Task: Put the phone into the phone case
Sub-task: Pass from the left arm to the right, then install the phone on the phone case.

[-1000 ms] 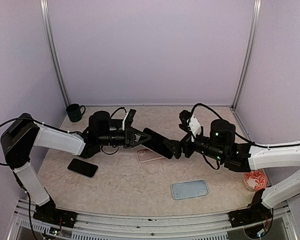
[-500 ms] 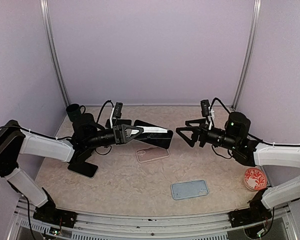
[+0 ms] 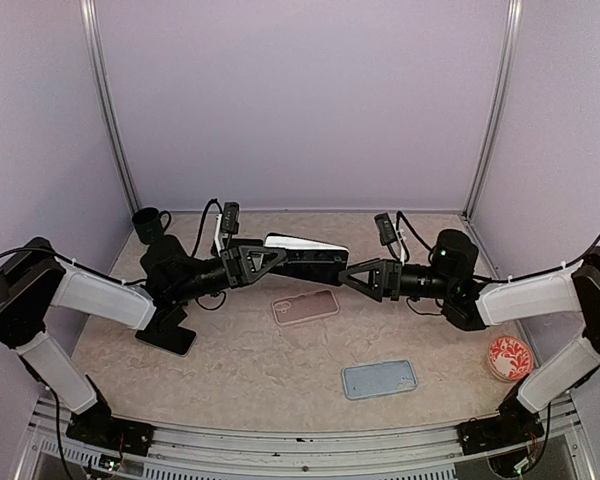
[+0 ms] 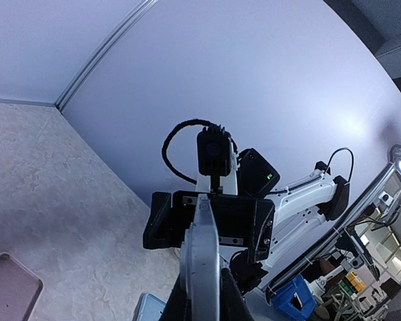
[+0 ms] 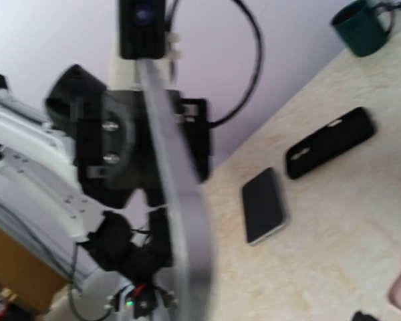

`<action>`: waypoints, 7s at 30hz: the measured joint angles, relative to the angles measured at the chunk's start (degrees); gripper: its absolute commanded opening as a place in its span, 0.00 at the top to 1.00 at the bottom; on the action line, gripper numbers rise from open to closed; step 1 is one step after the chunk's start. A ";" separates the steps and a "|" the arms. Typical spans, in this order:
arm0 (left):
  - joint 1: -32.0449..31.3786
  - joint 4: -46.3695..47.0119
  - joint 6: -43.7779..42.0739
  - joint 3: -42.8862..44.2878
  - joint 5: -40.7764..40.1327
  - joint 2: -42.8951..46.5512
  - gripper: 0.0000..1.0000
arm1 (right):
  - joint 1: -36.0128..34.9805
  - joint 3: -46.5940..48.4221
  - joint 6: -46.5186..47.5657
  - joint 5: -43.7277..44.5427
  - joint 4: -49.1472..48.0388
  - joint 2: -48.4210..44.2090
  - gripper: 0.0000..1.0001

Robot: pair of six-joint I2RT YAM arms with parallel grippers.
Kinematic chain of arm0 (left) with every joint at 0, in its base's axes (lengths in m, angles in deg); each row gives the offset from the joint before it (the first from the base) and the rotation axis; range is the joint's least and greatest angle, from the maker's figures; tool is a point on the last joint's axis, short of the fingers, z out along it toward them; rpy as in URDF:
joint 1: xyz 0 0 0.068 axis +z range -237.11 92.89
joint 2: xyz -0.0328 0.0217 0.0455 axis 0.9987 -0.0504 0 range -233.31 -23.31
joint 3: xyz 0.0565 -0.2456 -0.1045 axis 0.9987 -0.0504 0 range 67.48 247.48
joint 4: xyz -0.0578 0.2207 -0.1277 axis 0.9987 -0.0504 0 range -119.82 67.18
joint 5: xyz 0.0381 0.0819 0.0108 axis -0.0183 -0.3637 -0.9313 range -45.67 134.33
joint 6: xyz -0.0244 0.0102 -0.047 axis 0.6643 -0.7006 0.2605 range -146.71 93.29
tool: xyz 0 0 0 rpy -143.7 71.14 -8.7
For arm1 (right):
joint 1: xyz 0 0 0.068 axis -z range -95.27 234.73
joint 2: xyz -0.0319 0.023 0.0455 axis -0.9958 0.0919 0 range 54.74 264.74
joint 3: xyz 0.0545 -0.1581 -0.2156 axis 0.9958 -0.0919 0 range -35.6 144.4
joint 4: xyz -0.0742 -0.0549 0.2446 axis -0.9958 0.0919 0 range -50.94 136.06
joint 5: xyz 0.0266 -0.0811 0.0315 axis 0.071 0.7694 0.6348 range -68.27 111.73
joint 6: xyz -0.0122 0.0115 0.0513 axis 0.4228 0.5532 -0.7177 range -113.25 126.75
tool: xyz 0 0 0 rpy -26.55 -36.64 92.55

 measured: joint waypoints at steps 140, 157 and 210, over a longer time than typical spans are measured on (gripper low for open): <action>-2.34 -31.08 6.05 1.62 -30.21 -10.19 0.01 | 4.39 46.51 9.97 -5.53 65.16 36.83 1.00; -4.11 -31.04 6.27 5.75 -28.68 -14.58 0.01 | 5.09 46.90 9.25 -9.20 64.24 39.80 1.00; -6.47 -34.88 7.72 5.60 -34.73 -14.19 0.01 | 5.77 47.74 6.80 -15.13 60.70 43.91 1.00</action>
